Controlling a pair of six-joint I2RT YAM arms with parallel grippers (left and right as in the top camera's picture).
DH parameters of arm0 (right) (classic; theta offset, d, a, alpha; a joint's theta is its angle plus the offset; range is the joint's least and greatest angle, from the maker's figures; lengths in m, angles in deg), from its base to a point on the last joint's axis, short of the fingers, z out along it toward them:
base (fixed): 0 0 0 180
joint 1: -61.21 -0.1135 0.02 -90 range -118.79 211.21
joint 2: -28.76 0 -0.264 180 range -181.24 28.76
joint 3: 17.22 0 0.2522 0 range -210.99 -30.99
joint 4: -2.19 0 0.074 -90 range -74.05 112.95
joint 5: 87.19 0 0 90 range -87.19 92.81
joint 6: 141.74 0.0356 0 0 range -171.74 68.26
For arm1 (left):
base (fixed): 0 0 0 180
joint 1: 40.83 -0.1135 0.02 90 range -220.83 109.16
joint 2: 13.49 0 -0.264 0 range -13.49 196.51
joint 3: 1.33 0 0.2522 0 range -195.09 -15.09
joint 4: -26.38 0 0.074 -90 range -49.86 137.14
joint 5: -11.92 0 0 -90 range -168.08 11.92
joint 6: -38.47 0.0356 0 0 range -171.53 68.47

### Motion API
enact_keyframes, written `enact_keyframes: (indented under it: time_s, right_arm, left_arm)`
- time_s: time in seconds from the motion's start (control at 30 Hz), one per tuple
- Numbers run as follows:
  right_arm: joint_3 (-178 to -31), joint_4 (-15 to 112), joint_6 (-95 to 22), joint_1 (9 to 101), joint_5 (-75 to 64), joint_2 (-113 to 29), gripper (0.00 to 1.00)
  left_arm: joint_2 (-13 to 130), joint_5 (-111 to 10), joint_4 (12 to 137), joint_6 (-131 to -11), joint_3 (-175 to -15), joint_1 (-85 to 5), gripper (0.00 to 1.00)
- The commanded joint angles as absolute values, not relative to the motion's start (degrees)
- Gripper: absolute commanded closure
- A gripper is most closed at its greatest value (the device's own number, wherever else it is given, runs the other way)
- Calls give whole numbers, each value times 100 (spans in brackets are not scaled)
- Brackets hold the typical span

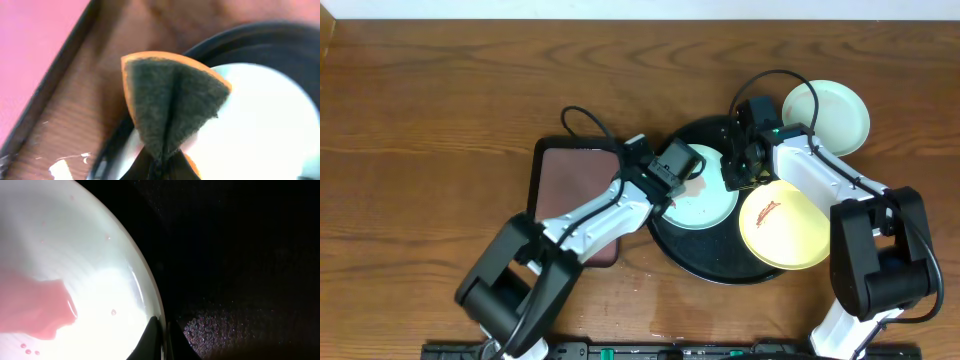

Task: Clean dirty plates on tray and stack at the side
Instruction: 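Scrub the light-green plate with the left-held sponge while right holds rim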

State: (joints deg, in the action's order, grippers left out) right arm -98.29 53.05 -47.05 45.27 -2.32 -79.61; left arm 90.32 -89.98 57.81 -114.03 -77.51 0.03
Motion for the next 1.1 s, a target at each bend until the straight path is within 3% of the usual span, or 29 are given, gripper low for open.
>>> enact_keyframes:
  time_s: [0.0, 0.17, 0.73, 1.07]
  right_arm:
    - [-9755, 5297, -4792, 4509, -46, -8012, 99]
    - [-9755, 5299, -4792, 4509, -46, -8012, 99]
    - [-9755, 5305, -4753, 4509, -42, -8012, 99]
    - [-9755, 5323, -4753, 4509, -42, -8012, 99]
  left_arm:
    - [8936, -8585, 5488, -11316, -7716, -28, 93]
    - [9012, -8257, 5001, -11547, -7716, 156, 93]
    - [9541, -8004, 5057, -11915, -7685, 497, 93]
    - [9572, -8544, 6120, -11912, -7665, 494, 93]
